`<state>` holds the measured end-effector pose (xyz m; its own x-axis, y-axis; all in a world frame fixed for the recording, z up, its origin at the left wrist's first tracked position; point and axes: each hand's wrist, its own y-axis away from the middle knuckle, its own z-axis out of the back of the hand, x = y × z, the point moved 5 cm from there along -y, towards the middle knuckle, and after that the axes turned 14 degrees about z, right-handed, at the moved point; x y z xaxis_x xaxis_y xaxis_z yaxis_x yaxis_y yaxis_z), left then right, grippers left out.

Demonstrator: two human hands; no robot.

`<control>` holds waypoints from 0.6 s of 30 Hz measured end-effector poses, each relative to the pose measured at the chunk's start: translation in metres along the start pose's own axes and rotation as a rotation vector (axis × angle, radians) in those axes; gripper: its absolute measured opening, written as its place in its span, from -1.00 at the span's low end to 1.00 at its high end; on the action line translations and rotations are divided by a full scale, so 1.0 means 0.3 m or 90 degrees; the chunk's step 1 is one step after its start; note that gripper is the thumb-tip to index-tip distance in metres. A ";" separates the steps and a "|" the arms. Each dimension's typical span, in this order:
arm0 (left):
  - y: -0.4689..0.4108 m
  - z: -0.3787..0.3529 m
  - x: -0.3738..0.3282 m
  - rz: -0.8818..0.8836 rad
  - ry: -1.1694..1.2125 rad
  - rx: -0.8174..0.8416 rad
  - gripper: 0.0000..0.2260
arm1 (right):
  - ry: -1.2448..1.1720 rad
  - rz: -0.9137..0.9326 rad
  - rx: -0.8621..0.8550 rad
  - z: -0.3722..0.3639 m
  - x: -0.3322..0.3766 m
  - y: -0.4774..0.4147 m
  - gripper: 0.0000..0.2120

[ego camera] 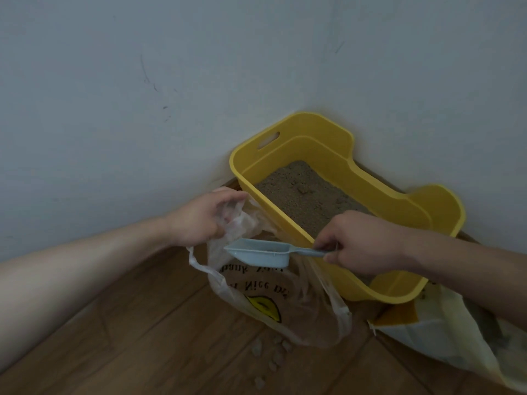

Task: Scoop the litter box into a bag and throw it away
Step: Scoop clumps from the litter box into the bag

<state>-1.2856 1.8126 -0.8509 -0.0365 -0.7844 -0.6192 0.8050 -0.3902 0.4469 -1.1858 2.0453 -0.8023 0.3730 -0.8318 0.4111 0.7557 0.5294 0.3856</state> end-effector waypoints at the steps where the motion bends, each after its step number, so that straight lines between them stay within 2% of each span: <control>1: 0.000 0.000 0.007 0.000 0.000 -0.001 -0.25 | -0.003 -0.003 0.003 -0.001 0.002 -0.002 -0.78; 4: 0.000 0.005 0.021 -0.002 0.010 -0.001 -0.25 | -0.026 -0.013 0.023 0.003 0.007 0.000 -0.83; 18: 0.007 -0.003 0.033 0.016 0.052 0.011 -0.25 | -0.109 -0.055 0.010 -0.017 -0.019 0.011 -0.73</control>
<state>-1.2839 1.8045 -0.8566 0.0327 -0.7521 -0.6583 0.7945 -0.3800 0.4736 -1.1827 2.0509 -0.8077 0.2090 -0.8348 0.5093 0.7722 0.4604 0.4378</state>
